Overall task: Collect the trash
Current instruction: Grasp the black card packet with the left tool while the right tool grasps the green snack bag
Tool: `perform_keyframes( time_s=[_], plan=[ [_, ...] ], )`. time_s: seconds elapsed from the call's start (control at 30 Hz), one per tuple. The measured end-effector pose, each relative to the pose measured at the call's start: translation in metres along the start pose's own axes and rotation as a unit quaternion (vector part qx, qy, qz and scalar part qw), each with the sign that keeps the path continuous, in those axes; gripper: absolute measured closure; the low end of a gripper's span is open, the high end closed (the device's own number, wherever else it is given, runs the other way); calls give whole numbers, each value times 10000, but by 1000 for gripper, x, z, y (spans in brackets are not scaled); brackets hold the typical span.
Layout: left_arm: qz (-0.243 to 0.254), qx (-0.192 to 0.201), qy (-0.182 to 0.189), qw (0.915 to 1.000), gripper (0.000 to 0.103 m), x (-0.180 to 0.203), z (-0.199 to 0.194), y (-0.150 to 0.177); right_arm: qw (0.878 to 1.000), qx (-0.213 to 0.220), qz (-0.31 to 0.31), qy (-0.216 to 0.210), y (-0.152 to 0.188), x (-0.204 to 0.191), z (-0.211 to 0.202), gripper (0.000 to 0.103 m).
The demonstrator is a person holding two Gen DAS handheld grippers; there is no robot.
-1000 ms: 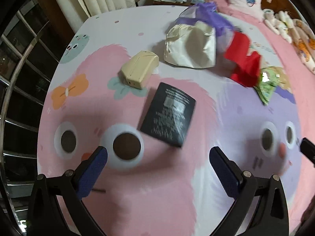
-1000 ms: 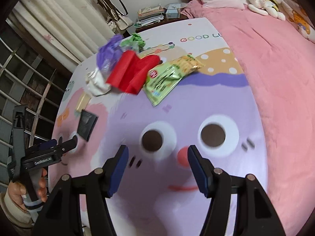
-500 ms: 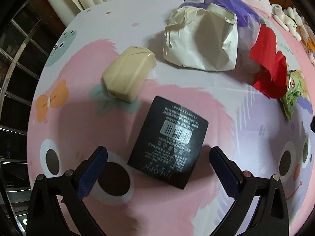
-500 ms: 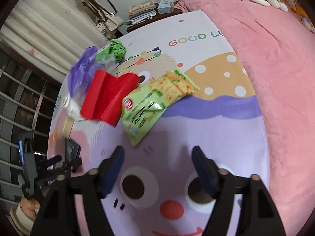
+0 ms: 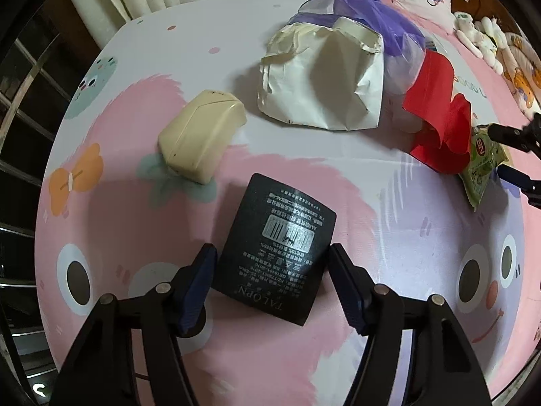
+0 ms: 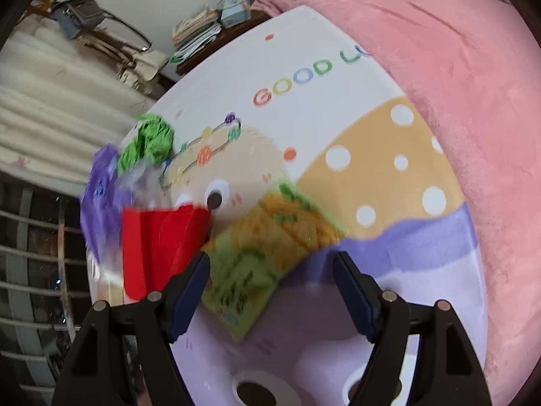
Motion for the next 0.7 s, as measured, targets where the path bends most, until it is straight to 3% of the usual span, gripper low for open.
perform_keyframes(
  time_s=[0.2, 0.23, 0.27, 0.37, 0.7],
  plan=[
    [-89, -23, -13, 10000, 38, -3, -2, 3, 9977, 252, -316, 540, -8, -10, 7, 29],
    [-114, -28, -3, 9999, 38, -4, -2, 4, 9964, 285, -437, 670, -7, -12, 7, 36],
    [-136, -28, 11, 9999, 38, -5, -3, 5, 9945, 316, -588, 809, -6, -14, 7, 53],
    [-149, 4, 42, 9999, 39, -8, -5, 9, 9914, 292, -892, 908, -1, -15, 7, 77],
    [-79, 135, 251, 9996, 39, -10, -28, 32, 9947, 1, -921, 458, 48, 3, -16, 85]
  ],
)
Point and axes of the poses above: each gripper's, at about its wrist camera, not at the fingertips, and z roughly the way its jaws point, x to its right, y to its underside, the point moved 6 cm from there along z, roughly the way its jaws point, and after that the axes turned 4 degrees about -y, right-handed, at the moved point
